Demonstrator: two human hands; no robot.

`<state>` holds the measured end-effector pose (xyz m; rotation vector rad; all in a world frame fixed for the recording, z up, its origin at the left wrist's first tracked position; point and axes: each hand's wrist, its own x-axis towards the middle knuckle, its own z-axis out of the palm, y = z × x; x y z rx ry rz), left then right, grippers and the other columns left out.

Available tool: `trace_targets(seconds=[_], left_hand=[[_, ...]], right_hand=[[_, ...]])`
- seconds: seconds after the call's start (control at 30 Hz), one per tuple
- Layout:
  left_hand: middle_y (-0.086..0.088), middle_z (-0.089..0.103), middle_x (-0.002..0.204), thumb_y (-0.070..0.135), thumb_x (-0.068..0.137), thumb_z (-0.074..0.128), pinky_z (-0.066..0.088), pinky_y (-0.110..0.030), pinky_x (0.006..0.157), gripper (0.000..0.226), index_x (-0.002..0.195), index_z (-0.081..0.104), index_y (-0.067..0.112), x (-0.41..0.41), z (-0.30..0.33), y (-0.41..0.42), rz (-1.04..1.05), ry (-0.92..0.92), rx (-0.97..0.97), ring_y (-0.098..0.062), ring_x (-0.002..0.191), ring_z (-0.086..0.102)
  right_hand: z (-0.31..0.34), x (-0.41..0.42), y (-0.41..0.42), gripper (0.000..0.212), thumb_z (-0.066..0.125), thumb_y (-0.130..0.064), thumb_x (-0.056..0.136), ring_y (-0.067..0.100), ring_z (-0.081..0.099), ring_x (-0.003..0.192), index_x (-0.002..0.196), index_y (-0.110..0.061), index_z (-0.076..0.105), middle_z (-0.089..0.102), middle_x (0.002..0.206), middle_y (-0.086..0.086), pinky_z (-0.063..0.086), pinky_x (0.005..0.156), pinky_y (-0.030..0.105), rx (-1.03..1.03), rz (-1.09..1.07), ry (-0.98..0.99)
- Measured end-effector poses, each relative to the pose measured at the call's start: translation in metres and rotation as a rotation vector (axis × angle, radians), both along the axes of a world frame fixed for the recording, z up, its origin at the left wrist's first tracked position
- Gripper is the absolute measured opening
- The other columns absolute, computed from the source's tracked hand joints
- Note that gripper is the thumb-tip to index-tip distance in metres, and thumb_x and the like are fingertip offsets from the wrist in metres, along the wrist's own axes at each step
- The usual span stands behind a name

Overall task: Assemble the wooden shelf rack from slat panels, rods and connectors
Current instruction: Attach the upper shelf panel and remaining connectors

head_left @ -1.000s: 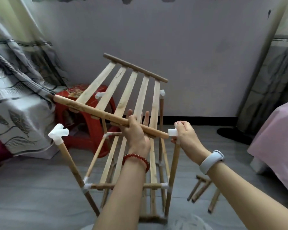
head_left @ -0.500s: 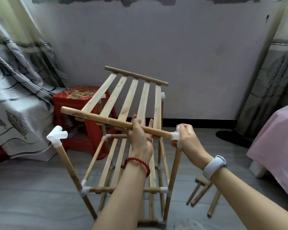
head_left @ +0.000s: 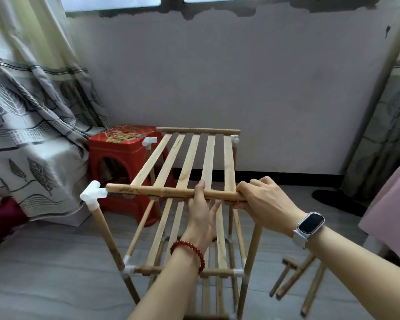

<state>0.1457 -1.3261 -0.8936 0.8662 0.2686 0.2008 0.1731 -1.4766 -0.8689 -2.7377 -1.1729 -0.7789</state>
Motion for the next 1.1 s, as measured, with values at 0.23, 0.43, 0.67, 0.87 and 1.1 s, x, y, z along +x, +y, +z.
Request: trace_targets(seconds=[0.23,0.43,0.67,0.87,1.1], left_hand=[[-0.003,0.071,0.095,0.056,0.092,0.044,0.055,-0.032,0.081,0.05,0.102,0.066,0.012,-0.022,0.02,0.033,-0.329,0.213,0.795,-0.015,0.087,0.069],[0.009,0.062,0.086,0.055,0.086,0.054,0.044,-0.028,0.073,0.033,0.094,0.064,0.025,-0.027,0.031,0.046,0.26,-0.338,2.001,-0.009,0.08,0.057],[0.01,0.055,0.112,0.033,0.1,0.042,0.04,-0.043,0.092,0.031,0.131,0.042,0.032,0.004,0.02,0.047,-0.04,-0.582,2.362,-0.015,0.104,0.043],[0.009,0.059,0.097,0.026,0.096,0.048,0.045,-0.04,0.079,0.039,0.134,0.047,0.031,0.003,0.023,0.045,-0.065,-0.635,2.236,-0.009,0.09,0.035],[0.005,0.061,0.082,0.028,0.093,0.055,0.044,-0.03,0.058,0.035,0.128,0.057,0.024,0.009,0.035,0.049,-0.159,-0.814,2.243,-0.011,0.079,0.045]], right_hand=[[-0.002,0.001,-0.003,0.022,0.075,-0.023,0.078,0.025,0.054,0.05,0.077,-0.006,0.06,0.057,0.06,0.001,0.051,0.063,0.041,0.123,0.06,-0.095],[-0.006,0.003,-0.001,0.021,0.074,-0.022,0.08,0.025,0.053,0.051,0.079,-0.006,0.061,0.057,0.061,0.002,0.05,0.062,0.045,0.126,0.068,-0.069],[-0.007,0.005,-0.009,0.025,0.063,-0.031,0.088,0.022,0.054,0.074,0.097,-0.008,0.061,0.061,0.08,0.001,0.042,0.082,0.04,0.116,0.042,0.089],[-0.007,0.01,-0.006,0.02,0.038,-0.019,0.101,0.008,0.055,0.091,0.1,-0.022,0.058,0.058,0.094,-0.003,0.043,0.076,0.02,1.07,0.004,0.632],[-0.007,0.022,0.006,0.028,0.039,-0.012,0.092,0.015,0.045,0.053,0.068,-0.012,0.053,0.046,0.058,0.002,0.037,0.045,0.026,1.539,-0.267,1.098]])
